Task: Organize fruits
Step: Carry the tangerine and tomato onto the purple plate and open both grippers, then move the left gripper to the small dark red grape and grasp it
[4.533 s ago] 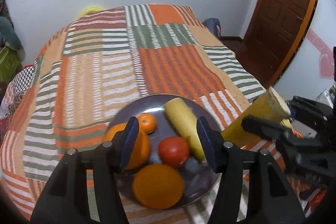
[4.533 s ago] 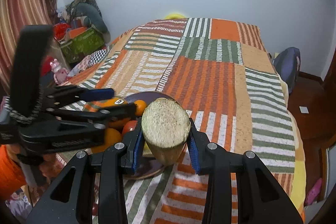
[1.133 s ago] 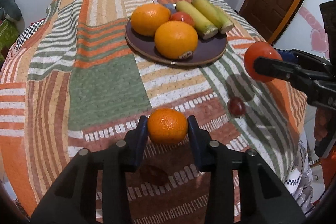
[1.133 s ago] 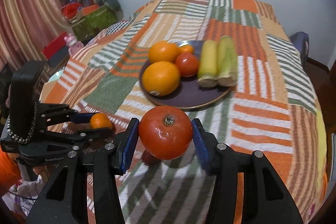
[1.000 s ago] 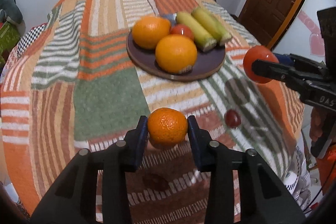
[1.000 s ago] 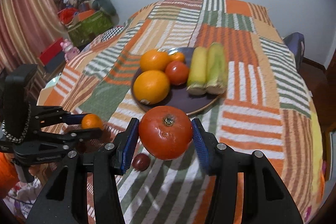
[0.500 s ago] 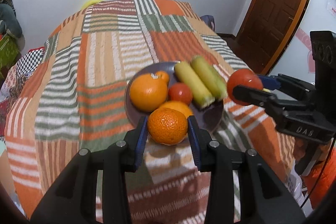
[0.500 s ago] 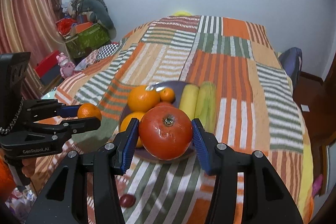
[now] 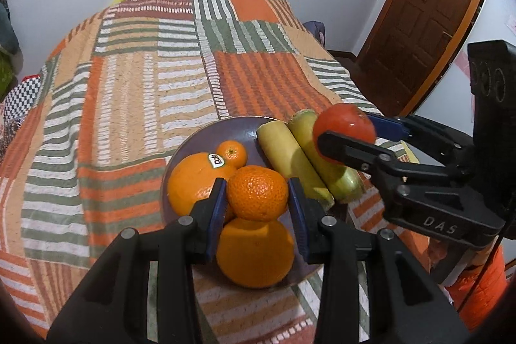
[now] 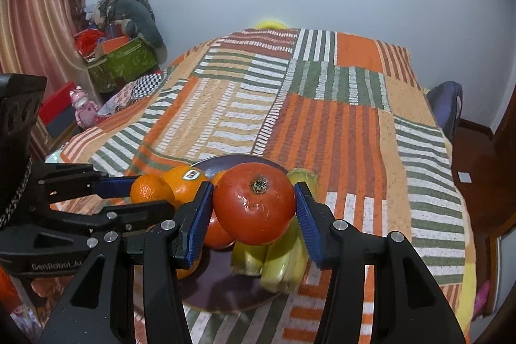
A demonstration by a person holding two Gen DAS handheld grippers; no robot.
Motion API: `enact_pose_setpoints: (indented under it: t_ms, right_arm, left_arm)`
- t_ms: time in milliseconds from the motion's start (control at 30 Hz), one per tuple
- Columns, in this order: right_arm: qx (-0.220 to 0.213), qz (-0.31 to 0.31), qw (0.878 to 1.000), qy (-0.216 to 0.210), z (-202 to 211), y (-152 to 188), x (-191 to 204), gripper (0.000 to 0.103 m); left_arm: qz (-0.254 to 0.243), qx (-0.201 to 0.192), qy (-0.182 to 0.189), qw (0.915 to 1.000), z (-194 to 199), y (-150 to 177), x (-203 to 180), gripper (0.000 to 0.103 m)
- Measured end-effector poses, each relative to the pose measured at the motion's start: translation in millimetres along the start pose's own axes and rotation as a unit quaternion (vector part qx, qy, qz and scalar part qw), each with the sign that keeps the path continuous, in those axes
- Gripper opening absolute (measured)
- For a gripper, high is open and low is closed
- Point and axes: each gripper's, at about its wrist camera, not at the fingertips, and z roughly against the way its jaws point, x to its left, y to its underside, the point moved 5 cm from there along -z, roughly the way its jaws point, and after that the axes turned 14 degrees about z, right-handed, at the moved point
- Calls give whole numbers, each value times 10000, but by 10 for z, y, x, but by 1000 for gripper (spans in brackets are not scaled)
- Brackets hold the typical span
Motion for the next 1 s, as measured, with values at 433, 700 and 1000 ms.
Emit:
enact_pose_setpoints:
  t_ms: [433,700,1000]
  right_arm:
    - [151,-95,9995,-269,-332,42,-37,48]
    - [157,-136,9995,-245,-274,43,-95,55]
    - [-12,65,10000,-18,64,25,-9,61]
  left_arm:
    - [-238,-78,-205,9995,-179,14,-12,38]
    - [-52,-98,-159,9998,-117,20,13,54]
    - [-36,-293,-235,9993,241,79,33,54]
